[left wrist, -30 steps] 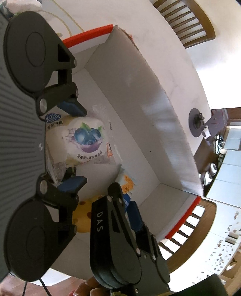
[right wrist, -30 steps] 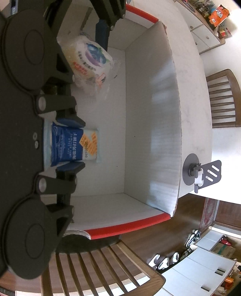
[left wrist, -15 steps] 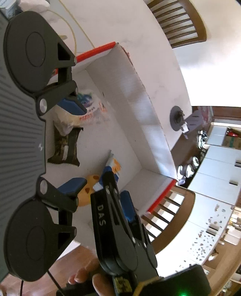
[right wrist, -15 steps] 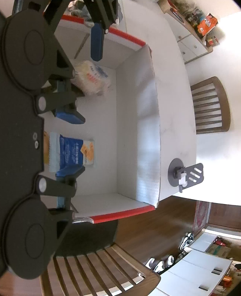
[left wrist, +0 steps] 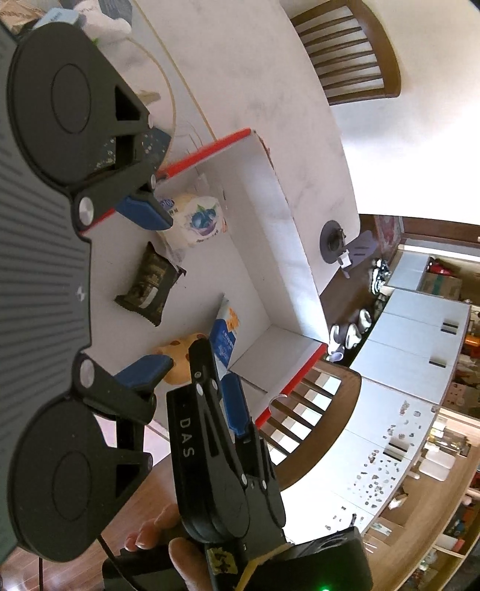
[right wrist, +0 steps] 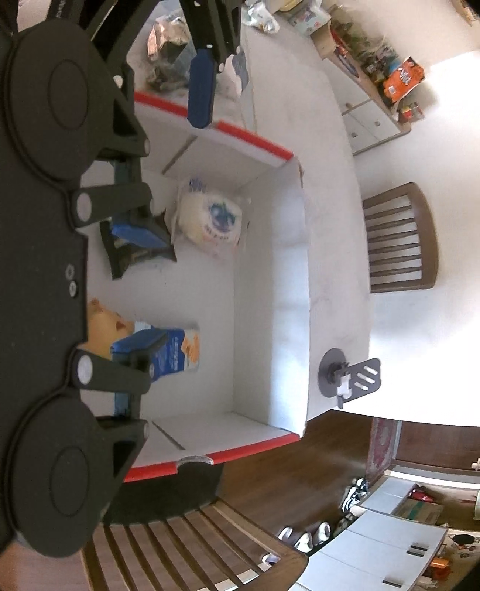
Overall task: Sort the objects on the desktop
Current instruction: 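Withdraw both open tools from the shoebox back over the table items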
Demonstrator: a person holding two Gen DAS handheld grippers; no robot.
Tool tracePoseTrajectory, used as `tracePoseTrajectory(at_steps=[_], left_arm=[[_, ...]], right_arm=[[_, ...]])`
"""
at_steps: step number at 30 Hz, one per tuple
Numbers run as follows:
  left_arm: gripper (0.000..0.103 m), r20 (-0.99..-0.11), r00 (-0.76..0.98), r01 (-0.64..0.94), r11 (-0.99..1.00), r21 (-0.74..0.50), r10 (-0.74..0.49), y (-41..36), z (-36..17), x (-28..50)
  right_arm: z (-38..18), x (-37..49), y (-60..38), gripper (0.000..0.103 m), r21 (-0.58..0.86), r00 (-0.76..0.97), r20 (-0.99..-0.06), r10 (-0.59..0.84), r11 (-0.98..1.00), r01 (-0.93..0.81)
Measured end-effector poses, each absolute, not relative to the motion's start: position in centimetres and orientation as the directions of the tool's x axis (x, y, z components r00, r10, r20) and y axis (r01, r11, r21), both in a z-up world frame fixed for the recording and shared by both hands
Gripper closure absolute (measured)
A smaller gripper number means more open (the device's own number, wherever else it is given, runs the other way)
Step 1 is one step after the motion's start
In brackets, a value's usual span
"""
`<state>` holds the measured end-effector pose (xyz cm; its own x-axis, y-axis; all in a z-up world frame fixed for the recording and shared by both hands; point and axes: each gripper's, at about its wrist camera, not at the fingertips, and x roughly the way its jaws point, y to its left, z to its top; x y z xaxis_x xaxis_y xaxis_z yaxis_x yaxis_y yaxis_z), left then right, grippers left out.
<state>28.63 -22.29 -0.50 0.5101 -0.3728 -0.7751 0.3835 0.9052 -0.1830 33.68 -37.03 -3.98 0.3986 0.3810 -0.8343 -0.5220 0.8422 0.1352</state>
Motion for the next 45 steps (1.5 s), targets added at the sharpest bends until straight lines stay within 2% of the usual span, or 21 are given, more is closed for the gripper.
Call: tracePoseTrajectory(at_steps=[7, 8, 9, 10, 18, 20, 21, 22, 45], left_arm=[[0.028, -0.76, 0.535, 0.394, 0.904, -0.164, -0.371, -20.8, 0.4, 26.5], [0.025, -0.757, 0.542, 0.396, 0.906, -0.153, -0.365, -20.6, 0.6, 26.2], [0.02, -0.755, 0.546, 0.398, 0.905, -0.148, -0.364, -20.4, 0.7, 25.8], [0.019, -0.752, 0.549, 0.4, 0.905, -0.148, -0.365, -20.2, 0.8, 25.6], [0.015, -0.74, 0.557, 0.405, 0.901, -0.155, -0.378, -18.7, 1.1, 23.8], [0.011, -0.734, 0.563, 0.407, 0.9, -0.156, -0.381, -18.3, 1.2, 23.4], [0.004, -0.73, 0.567, 0.407, 0.9, -0.156, -0.382, -18.1, 1.3, 23.2], [0.0, -0.724, 0.574, 0.404, 0.901, -0.154, -0.382, -17.8, 1.3, 22.9], [0.0, -0.679, 0.648, 0.342, 0.928, -0.145, -0.345, -9.8, 2.1, 16.9]], right_arm=[[-2.7, 31.0, -36.7, 0.053, 0.151, 0.423, -0.809, 0.408, 0.839, -0.522], [-2.6, 30.7, -36.6, 0.051, 0.149, 0.426, -0.807, 0.409, 0.839, -0.523], [-2.5, 30.3, -36.6, 0.042, 0.147, 0.429, -0.806, 0.408, 0.84, -0.522], [-2.4, 30.0, -36.5, 0.038, 0.144, 0.435, -0.804, 0.406, 0.842, -0.52], [-1.7, 27.7, -35.8, 0.036, 0.142, 0.465, -0.782, 0.416, 0.844, -0.517], [-1.5, 27.3, -35.6, 0.035, 0.143, 0.473, -0.777, 0.415, 0.849, -0.509], [-1.5, 27.0, -35.5, 0.035, 0.145, 0.475, -0.776, 0.415, 0.85, -0.506], [-1.4, 26.8, -35.4, 0.035, 0.148, 0.476, -0.775, 0.417, 0.851, -0.504], [-0.4, 19.7, -30.0, 0.033, 0.146, 0.526, -0.735, 0.427, 0.858, -0.493]])
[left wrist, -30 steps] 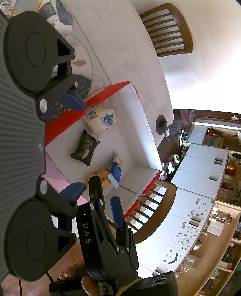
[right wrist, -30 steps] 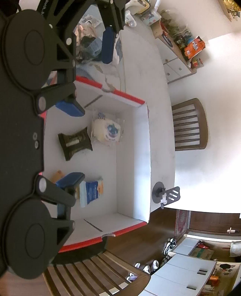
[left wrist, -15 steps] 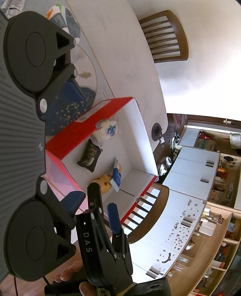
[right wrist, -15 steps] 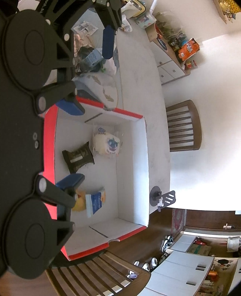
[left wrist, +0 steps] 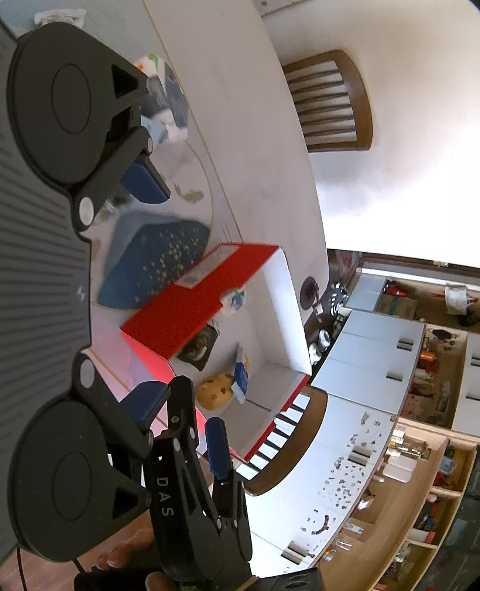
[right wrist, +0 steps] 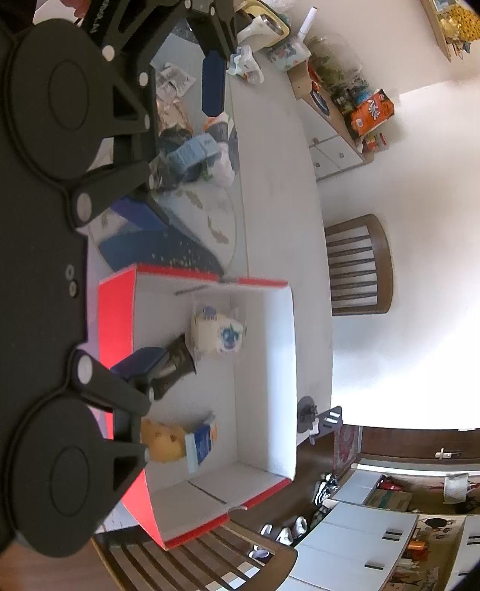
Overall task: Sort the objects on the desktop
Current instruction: 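Withdraw both open tools from the shoebox back over the table items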
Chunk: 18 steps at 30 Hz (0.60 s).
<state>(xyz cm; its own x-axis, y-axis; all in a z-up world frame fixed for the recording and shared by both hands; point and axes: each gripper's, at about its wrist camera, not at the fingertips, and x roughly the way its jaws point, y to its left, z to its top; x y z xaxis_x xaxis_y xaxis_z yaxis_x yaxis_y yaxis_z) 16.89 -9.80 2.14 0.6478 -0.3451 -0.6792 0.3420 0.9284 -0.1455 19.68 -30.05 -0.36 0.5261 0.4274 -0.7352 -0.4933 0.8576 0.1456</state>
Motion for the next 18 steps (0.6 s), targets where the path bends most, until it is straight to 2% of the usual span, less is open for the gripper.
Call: tracePoseTrajectory(at_steps=[18], left_arm=[[0.0, -0.638, 0.719, 0.241, 0.96, -0.144, -0.276, -1.7, 2.0, 11.4]], right_arm=[[-0.5, 14.3, -23.4, 0.033, 0.142, 0.527, -0.716, 0.459, 0.834, -0.533]])
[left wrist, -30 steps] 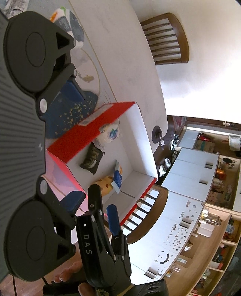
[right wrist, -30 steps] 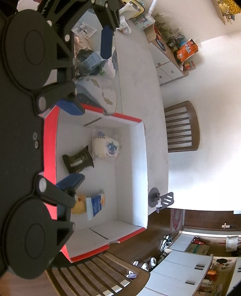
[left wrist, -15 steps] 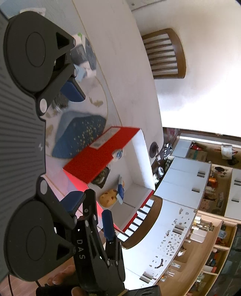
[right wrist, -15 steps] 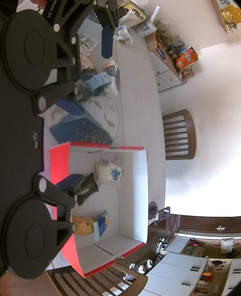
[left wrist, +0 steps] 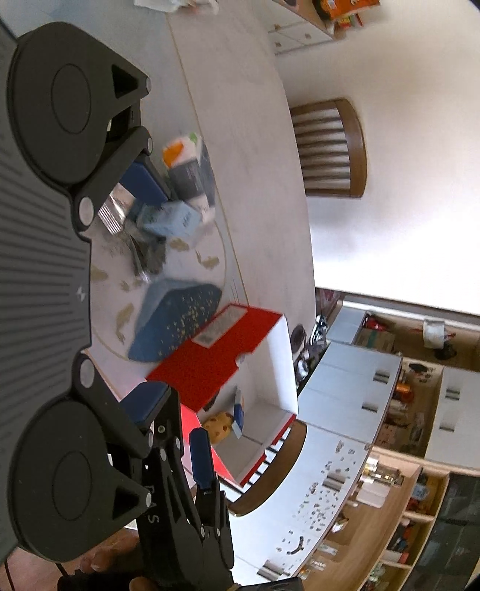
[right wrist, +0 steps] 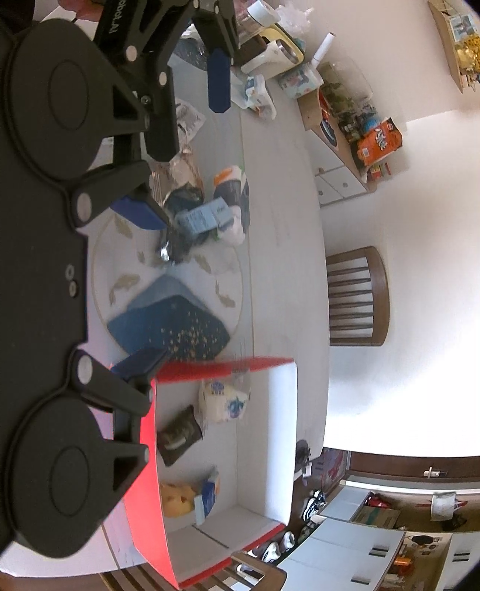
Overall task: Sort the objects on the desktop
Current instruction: 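Withdraw both open tools from the shoebox back over the table items, then grasp the white USB cable with the left tool while the right tool grasps the black seaweed packet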
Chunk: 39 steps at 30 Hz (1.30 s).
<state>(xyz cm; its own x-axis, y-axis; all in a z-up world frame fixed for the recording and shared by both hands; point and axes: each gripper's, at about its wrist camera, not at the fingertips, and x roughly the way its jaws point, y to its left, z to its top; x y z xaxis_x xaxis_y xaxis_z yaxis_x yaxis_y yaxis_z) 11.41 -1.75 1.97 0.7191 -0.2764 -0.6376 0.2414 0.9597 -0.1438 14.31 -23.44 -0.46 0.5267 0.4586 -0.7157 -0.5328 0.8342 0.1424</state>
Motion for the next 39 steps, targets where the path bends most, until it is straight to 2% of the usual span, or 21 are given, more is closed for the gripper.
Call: tracePoseTrajectory(at_steps=[8, 21, 26, 39], left_arm=[[0.0, -0.629, 0.747, 0.19, 0.976, -0.109, -0.216, 1.2, 1.6, 9.0], [0.0, -0.673, 0.718, 0.11, 0.983, -0.144, -0.179, 5.8, -0.7, 6.3], [0.0, -0.684, 0.696, 0.139, 0.975, -0.173, -0.221, 6.0, -2.3, 5.4], [0.0, -0.711, 0.655, 0.223, 0.964, -0.142, -0.256, 4.3, -7.5, 5.3]], right_arm=[[-0.7, 13.0, -21.1, 0.033, 0.153, 0.509, -0.715, 0.48, 0.817, -0.555], [-2.0, 11.9, -18.5, 0.033, 0.149, 0.478, -0.73, 0.489, 0.796, -0.587], [-3.0, 12.0, -17.7, 0.033, 0.134, 0.471, -0.74, 0.48, 0.791, -0.597], [-5.9, 13.6, -16.2, 0.033, 0.1, 0.462, -0.765, 0.449, 0.792, -0.602]])
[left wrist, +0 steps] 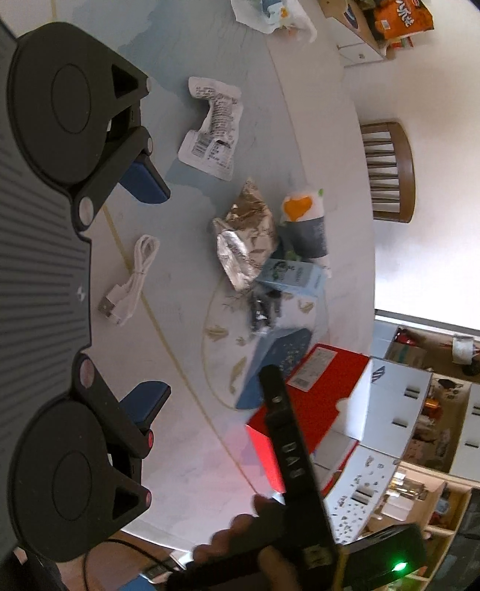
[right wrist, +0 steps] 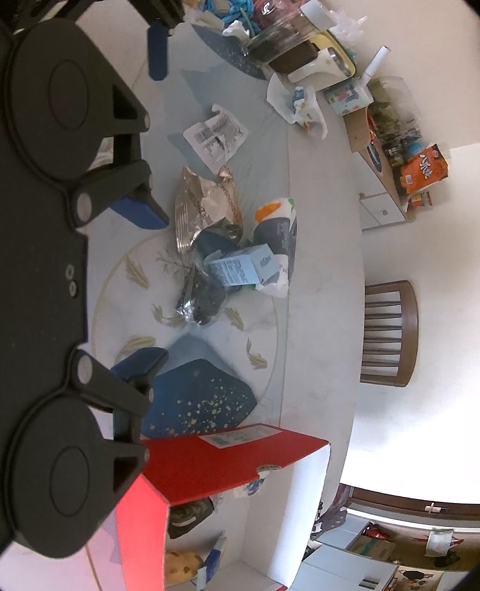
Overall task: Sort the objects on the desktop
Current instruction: 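Grasp the white USB cable with the left tool while the right tool grasps the black seaweed packet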
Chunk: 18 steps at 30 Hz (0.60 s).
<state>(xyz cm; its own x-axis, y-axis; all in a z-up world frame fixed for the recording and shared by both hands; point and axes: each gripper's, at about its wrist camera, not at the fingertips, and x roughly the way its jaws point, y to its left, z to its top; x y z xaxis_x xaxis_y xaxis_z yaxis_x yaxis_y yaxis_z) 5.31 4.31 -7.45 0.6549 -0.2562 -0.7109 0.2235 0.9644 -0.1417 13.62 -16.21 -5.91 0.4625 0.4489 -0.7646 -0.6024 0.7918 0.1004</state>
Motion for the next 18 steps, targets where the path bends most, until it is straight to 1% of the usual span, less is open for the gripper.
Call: tracePoseTrajectory(at_steps=[9, 18], left_arm=[[0.0, -0.72, 0.64, 0.293, 0.951, -0.096, -0.27, 3.6, -10.3, 6.2], [0.0, -0.736, 0.609, 0.349, 0.933, -0.088, -0.297, 3.8, -12.0, 7.5]], right_arm=[[-8.1, 15.8, -15.2, 0.033, 0.079, 0.456, -0.784, 0.421, 0.796, -0.6], [-10.3, 18.2, -13.4, 0.033, 0.061, 0.437, -0.808, 0.395, 0.794, -0.605]])
